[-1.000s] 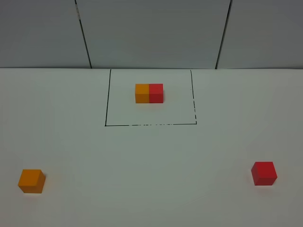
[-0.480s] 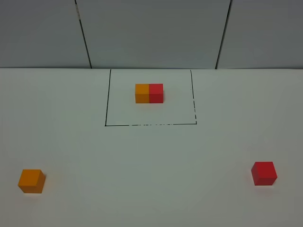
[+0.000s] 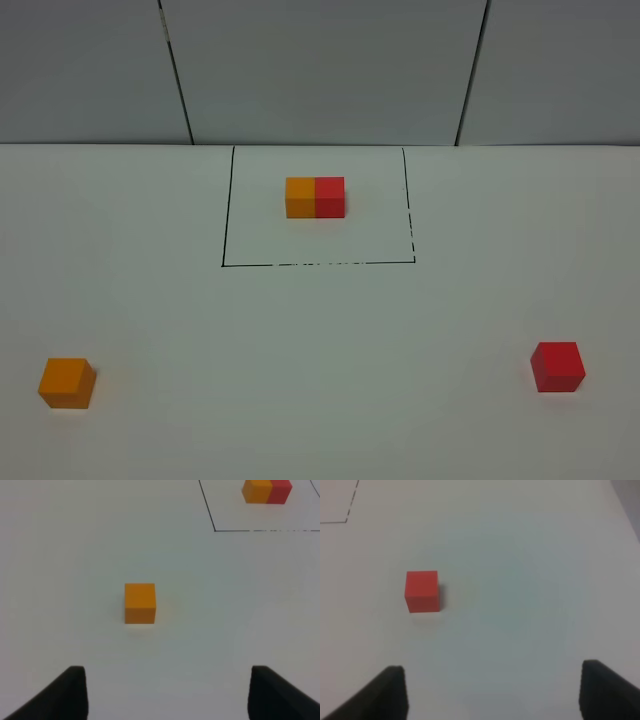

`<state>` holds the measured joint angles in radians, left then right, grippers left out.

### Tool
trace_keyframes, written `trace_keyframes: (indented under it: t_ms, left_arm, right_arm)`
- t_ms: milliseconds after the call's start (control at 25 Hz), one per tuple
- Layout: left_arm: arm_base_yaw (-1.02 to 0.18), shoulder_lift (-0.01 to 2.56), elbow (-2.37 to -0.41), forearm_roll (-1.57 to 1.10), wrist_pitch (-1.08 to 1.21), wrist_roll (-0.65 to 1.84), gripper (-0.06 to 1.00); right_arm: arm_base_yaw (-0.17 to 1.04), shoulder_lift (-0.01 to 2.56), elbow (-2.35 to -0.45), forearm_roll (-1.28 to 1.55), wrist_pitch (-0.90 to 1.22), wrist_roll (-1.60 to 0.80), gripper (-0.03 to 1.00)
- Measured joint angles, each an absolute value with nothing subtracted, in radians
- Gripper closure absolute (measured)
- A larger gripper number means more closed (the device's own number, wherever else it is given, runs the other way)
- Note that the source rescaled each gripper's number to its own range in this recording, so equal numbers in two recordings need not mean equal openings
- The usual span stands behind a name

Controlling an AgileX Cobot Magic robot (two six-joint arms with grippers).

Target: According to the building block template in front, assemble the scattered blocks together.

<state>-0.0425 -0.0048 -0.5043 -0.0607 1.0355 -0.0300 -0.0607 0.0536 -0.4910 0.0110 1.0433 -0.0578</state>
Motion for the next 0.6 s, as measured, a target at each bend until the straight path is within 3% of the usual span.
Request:
trace_keyframes:
  t_ms: [160, 400, 600]
  left_arm:
    - [-0.043, -0.005, -0.504, -0.061, 1.036, -0.030, 0.34]
    - [-0.043, -0.005, -0.504, -0.061, 1.036, -0.030, -0.01]
    - [-0.043, -0.005, -0.504, -0.061, 1.036, -0.030, -0.06]
  right_arm:
    - [-0.061, 0.054, -0.491, 0.011, 1.043, -0.058, 0.51]
    - [-0.061, 0.054, -0.491, 0.011, 1.043, -0.058, 0.51]
    - [-0.061, 0.054, -0.491, 0.011, 1.043, -0.058, 0.51]
